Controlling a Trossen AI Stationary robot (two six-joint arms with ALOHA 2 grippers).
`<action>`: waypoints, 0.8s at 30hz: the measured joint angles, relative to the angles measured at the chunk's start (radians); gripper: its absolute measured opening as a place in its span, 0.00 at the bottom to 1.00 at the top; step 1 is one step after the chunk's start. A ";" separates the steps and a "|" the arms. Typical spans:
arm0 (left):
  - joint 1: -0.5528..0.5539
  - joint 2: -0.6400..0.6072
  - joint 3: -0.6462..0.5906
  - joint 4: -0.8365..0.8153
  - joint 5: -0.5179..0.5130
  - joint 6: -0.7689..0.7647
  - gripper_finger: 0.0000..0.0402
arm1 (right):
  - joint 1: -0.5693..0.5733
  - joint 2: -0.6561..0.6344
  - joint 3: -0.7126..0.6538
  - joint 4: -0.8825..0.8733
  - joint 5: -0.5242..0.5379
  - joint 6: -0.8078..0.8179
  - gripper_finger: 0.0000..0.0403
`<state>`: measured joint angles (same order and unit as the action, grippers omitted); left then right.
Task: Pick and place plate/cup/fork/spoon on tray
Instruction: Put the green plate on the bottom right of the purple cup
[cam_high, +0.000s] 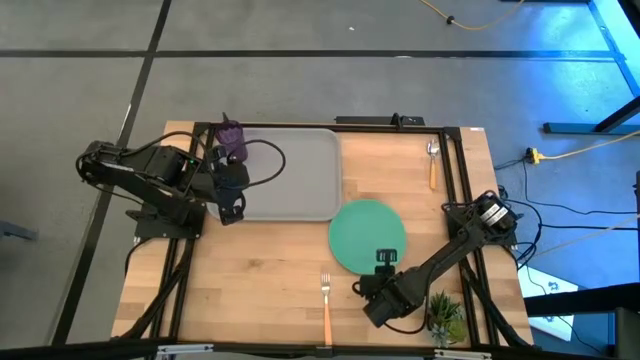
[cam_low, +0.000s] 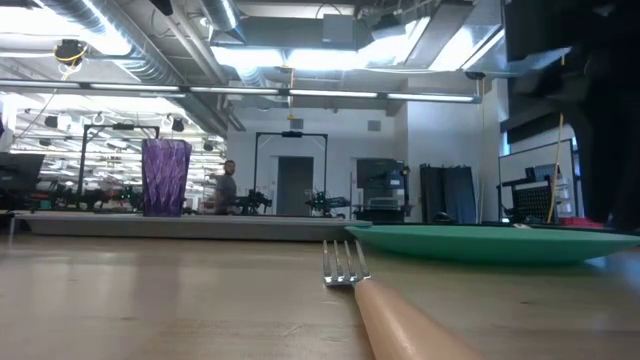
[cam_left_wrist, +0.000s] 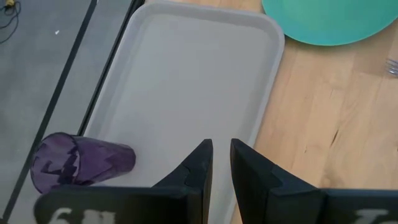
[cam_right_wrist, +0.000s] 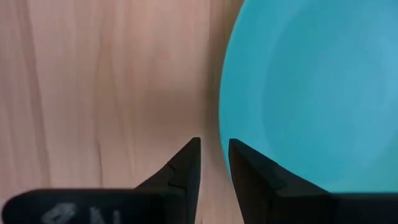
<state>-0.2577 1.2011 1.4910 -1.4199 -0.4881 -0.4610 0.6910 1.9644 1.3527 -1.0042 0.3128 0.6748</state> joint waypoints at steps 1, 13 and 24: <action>0.000 0.000 0.000 0.000 0.000 0.000 0.13 | 0.000 0.000 -0.005 0.000 0.000 0.000 0.22; 0.000 0.000 0.000 0.001 -0.001 -0.005 0.13 | -0.001 -0.002 -0.099 0.096 0.019 -0.002 0.22; 0.000 0.000 0.000 0.018 -0.001 -0.009 0.13 | 0.000 -0.003 -0.148 0.119 0.093 -0.002 0.22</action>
<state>-0.2577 1.2015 1.4906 -1.4014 -0.4892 -0.4698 0.6906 1.9610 1.2044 -0.8848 0.4061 0.6732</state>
